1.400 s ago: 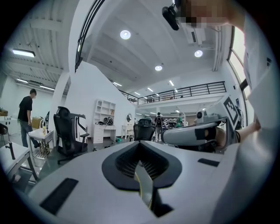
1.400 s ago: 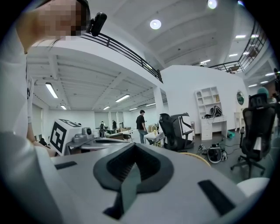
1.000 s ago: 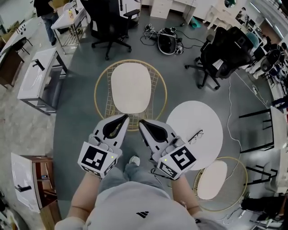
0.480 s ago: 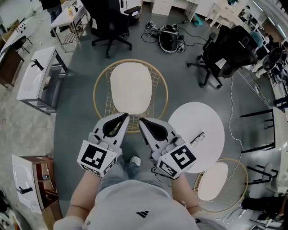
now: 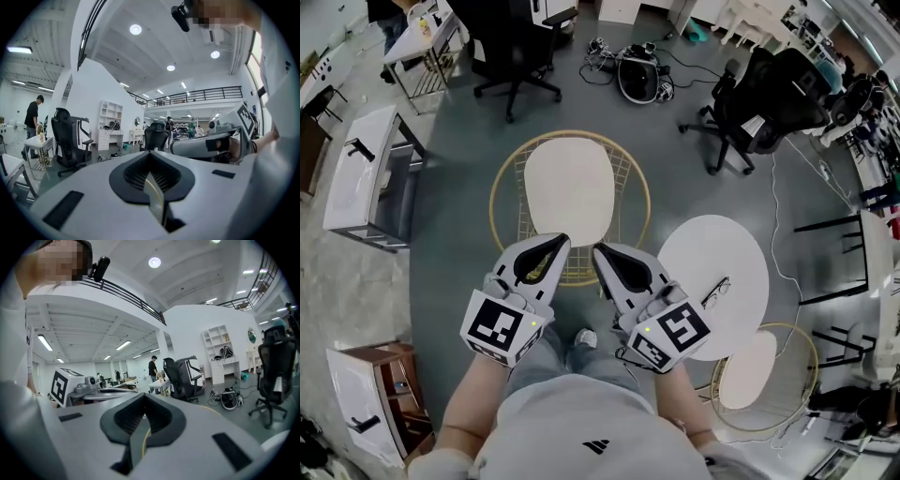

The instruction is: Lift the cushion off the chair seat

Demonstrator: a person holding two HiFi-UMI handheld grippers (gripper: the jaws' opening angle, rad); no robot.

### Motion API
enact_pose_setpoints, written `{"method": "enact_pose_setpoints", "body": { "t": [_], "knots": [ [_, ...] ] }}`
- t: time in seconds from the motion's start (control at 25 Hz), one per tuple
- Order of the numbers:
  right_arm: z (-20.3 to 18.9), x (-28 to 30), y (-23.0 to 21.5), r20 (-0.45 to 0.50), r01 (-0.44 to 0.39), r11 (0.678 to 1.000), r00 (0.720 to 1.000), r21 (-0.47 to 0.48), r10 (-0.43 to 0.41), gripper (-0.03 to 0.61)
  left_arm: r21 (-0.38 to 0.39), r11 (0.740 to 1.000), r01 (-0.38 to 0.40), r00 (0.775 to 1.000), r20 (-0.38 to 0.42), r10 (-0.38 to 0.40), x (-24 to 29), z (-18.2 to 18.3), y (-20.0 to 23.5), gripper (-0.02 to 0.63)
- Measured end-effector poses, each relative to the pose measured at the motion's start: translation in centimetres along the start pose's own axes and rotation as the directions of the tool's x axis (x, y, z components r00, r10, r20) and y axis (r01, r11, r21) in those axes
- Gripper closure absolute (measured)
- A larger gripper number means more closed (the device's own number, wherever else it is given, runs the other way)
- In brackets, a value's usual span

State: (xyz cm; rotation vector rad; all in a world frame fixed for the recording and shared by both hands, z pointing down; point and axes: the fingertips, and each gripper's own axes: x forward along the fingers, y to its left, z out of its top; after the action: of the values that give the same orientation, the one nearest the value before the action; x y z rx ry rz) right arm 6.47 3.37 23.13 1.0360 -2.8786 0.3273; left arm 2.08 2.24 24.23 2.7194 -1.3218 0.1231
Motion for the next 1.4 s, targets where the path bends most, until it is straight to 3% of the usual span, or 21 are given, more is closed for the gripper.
{"method": "enact_pose_setpoints", "body": {
  "t": [0.64, 1.12, 1.4],
  "knots": [
    [0.5, 10.1, -0.4, -0.007, 0.103, 0.994, 0.995, 0.032, -0.103, 0.571, -0.001, 0.995, 0.099, 0.995, -0.026, -0.099, 1.0, 0.0, 10.5, 0.603],
    [-0.1, 12.9, -1.8, -0.029, 0.202, 0.979, 0.979, 0.041, -0.2, 0.569, -0.024, 0.985, 0.17, 0.984, -0.046, -0.171, 2.1, -1.5, 13.9, 0.603],
    [0.1, 13.1, -3.3, -0.031, 0.241, 0.97, 0.97, 0.04, -0.24, 0.569, -0.028, 0.985, 0.168, 0.985, -0.046, -0.169, 2.4, -1.9, 15.0, 0.603]
  ]
}}
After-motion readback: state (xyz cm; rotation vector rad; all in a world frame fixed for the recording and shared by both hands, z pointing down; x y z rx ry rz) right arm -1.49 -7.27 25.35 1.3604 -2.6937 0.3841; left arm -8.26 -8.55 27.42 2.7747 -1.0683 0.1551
